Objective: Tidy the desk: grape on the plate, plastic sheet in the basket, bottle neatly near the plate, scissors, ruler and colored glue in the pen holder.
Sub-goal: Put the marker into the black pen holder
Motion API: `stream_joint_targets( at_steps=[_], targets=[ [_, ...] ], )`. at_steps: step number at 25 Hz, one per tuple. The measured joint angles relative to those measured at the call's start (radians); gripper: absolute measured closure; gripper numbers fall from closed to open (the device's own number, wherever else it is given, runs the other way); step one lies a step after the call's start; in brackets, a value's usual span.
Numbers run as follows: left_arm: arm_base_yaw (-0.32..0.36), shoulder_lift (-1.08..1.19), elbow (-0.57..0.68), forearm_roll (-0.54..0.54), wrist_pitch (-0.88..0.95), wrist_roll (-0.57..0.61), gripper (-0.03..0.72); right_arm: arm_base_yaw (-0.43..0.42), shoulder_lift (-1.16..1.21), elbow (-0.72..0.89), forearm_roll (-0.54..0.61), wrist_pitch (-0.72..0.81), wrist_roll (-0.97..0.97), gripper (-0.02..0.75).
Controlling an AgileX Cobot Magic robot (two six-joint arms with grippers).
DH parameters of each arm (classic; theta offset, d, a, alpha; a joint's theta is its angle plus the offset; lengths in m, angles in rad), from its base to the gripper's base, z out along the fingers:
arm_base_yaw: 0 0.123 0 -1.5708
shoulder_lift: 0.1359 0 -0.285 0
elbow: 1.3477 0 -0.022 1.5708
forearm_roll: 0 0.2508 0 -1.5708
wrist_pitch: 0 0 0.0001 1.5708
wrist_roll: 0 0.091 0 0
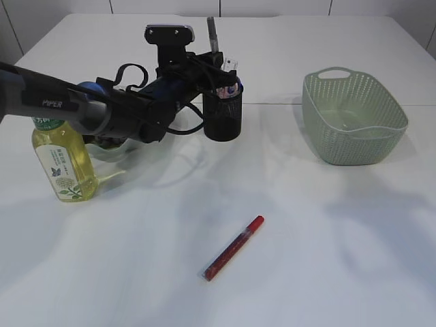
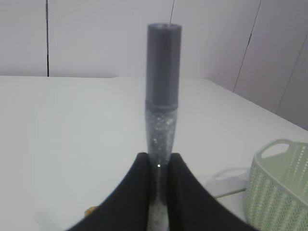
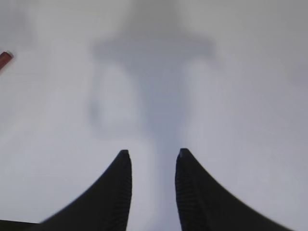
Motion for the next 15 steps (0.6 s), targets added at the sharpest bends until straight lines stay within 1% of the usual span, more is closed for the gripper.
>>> stream_joint_targets(
  at_steps=[3, 7, 15],
  targets=[
    [0.0, 0.0, 0.0, 0.0, 0.006, 0.0, 0.627, 0.0, 0.0, 0.0, -0.002, 0.0, 0.0, 0.478],
    [0.0, 0.0, -0.004, 0.014, 0.041, 0.0, 0.595, 0.0, 0.0, 0.0, -0.002, 0.0, 0.0, 0.478],
    [0.0, 0.0, -0.046, 0.034, 0.113, -0.002, 0.447, 0.0, 0.0, 0.0, -0.002, 0.0, 0.0, 0.478]
  ],
)
